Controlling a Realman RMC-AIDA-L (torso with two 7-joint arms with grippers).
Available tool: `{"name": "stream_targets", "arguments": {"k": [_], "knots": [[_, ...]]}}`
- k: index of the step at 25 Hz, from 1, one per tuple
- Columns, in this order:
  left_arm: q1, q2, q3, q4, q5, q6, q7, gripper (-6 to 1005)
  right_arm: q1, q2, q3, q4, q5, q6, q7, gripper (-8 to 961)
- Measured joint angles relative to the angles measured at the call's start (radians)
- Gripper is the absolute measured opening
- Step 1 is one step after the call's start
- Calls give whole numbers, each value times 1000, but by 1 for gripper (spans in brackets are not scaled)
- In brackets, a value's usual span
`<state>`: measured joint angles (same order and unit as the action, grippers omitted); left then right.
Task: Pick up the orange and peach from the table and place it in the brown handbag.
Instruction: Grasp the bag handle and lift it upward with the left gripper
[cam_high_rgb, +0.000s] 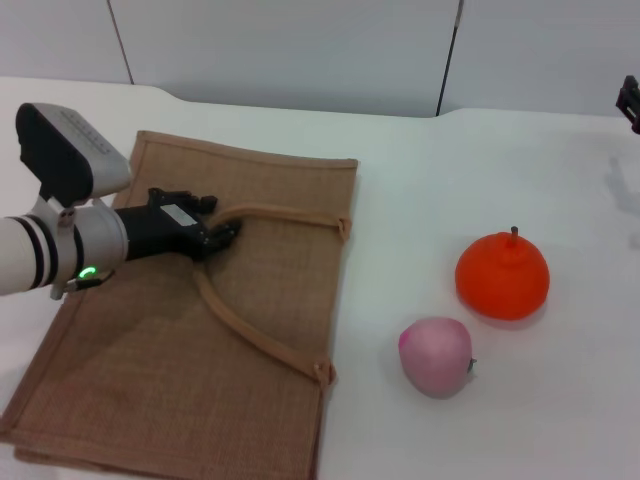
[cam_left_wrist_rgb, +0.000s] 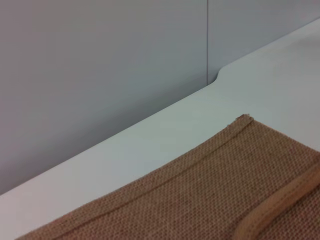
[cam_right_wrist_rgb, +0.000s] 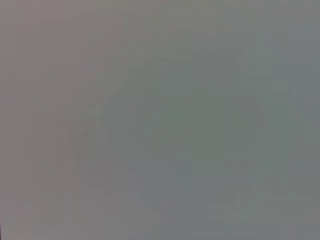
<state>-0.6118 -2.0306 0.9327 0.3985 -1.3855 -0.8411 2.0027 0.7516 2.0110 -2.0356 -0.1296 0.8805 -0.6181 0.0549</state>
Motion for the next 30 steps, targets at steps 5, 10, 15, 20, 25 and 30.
{"name": "stream_targets", "arguments": {"k": [5,10,15,20,25,30], "knots": [[-10,0,-3,-12,-7,-1,-2,481,0,0,0,1,0,0,1,772],[-19,-1,-4,-6,-18,-9,-10,400,0,0,0,2,0,0,2,773],[-23,-2,-5,1,-35,-31,-16,225,0,0,0,4,0,0,2,773],[0,-2,-6,67,-43,-74,-66,114,-5,0,-1,3,-5,0,-3,773],[54,-2,1,207,-30,-159,-141,114,-5,0,-14,1,-12,0,-9,773],[127,-2,3,455,-2,-268,-286,114,-5,1,-25,-3,-14,0,-32,773]]}}
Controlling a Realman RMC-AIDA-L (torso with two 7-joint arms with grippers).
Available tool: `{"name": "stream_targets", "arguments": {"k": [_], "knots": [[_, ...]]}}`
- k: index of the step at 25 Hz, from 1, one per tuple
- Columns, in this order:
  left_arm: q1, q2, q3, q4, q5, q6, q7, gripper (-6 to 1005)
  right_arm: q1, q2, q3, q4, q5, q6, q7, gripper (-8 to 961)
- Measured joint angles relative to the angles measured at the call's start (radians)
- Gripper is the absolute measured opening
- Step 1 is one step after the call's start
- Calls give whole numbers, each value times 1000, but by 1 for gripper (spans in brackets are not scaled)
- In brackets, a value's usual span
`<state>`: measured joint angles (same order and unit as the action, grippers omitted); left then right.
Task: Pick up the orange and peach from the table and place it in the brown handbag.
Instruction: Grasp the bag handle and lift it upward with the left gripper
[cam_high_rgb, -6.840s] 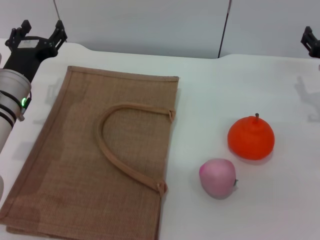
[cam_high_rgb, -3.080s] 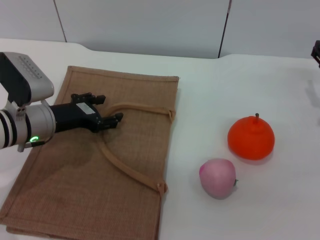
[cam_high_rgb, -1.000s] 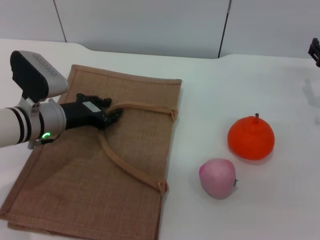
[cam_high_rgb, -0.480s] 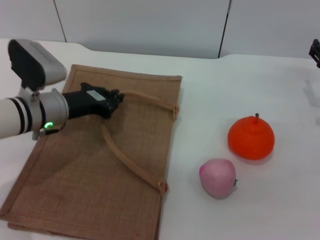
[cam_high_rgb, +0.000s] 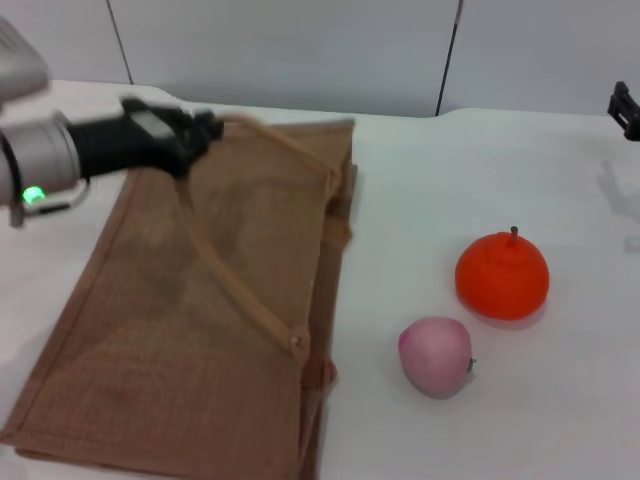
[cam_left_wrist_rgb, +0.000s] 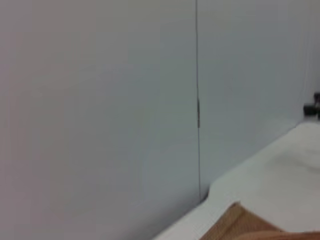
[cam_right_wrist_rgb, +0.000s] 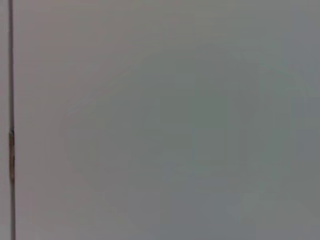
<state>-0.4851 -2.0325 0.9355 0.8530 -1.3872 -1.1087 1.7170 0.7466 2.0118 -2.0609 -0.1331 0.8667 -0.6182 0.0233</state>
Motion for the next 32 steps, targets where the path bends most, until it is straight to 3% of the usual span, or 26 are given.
{"name": "stream_targets", "arguments": {"k": [7,15,26,32], "knots": [[73,-5,-4,355,88,-116,-240,114,2,2,-1,-1,0,6,-2,774],[62,-2,-109,675,161,-303,-434,114,2,4,-1,-2,-24,24,-2,774],[-6,2,-265,921,208,-492,-589,114,-5,8,-2,-40,-126,28,-2,774],[-26,1,-339,965,230,-548,-605,114,-12,8,-2,-117,-181,92,-2,775]]}}
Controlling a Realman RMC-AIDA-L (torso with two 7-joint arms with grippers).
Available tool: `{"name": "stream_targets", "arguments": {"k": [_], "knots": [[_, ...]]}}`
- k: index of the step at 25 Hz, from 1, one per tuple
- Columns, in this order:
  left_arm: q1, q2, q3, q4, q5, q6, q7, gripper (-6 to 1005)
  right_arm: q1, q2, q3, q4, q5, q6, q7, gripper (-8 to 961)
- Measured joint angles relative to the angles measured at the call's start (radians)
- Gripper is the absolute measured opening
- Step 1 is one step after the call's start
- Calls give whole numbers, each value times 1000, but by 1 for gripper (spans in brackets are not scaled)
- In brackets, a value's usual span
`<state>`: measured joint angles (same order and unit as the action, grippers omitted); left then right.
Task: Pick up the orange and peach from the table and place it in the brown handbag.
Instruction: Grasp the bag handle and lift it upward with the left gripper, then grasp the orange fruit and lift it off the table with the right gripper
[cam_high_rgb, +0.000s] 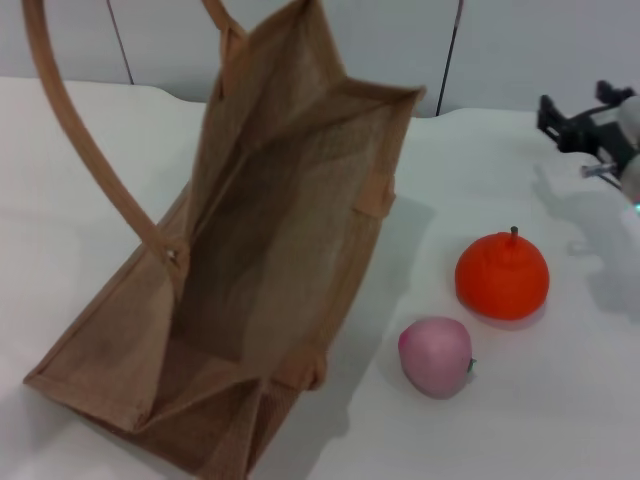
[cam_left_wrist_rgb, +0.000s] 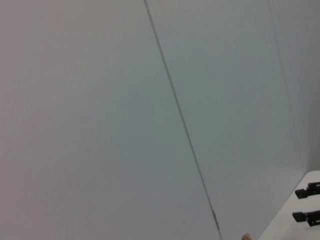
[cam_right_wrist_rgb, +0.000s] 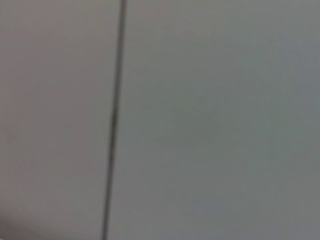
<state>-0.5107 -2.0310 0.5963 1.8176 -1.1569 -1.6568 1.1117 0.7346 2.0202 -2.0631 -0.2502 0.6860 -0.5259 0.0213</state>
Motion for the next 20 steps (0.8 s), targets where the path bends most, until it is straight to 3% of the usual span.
{"name": "stream_targets", "arguments": {"k": [5,9,15,20], "knots": [[1,3,-34,5,21,-13,5,113,-51,-2,3,-146,-95,23,-4,775],[-1,4,-49,20,55,-23,5,113,-131,-11,38,-347,-143,109,-111,775],[-6,2,-50,16,61,-27,7,113,-303,-4,183,-744,-145,400,-409,775],[-2,2,-50,13,69,-28,8,113,-357,-5,239,-958,-143,710,-427,775]]}}
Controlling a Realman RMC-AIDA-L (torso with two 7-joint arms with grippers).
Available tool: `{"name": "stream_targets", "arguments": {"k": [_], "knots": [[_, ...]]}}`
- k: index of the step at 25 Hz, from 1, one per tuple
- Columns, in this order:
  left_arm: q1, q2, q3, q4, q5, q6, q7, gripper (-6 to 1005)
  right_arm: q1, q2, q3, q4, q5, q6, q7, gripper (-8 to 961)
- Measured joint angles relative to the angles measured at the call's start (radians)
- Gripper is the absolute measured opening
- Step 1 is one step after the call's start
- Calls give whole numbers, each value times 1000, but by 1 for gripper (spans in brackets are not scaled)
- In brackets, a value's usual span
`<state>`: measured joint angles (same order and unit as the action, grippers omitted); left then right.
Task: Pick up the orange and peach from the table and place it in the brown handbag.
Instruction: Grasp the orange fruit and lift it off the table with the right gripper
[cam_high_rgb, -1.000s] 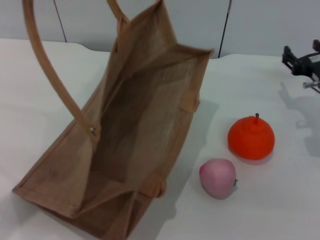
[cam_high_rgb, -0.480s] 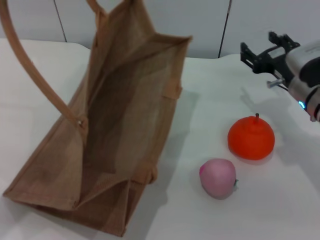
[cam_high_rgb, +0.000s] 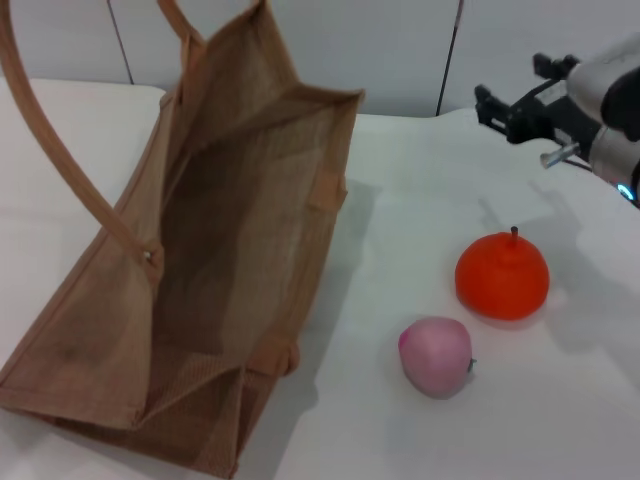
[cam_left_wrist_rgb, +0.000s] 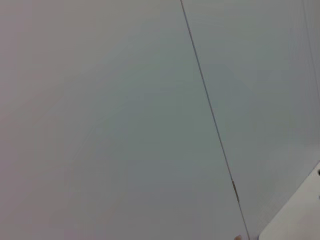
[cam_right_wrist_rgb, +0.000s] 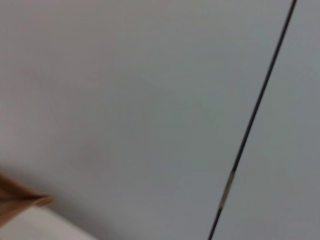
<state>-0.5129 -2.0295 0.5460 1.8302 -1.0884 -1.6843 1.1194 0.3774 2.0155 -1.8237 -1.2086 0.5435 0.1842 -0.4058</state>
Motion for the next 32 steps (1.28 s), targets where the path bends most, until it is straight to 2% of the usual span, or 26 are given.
{"name": "stream_targets", "arguments": {"k": [9,14,20,25,32], "knots": [[2,0,-12,-4,19,0,11,113,-28,-4,28,-286,-17,512,-5,776],[1,0,-12,-5,41,0,14,113,-28,-3,56,-374,-44,711,-6,776],[-1,0,-12,-6,54,1,14,113,-21,-2,88,-412,-66,866,-5,776],[-2,0,-5,-6,58,3,15,113,12,-2,86,-407,-75,950,-6,779],[-5,0,-2,-6,68,3,16,113,37,0,82,-405,-75,1013,-1,796]]}}
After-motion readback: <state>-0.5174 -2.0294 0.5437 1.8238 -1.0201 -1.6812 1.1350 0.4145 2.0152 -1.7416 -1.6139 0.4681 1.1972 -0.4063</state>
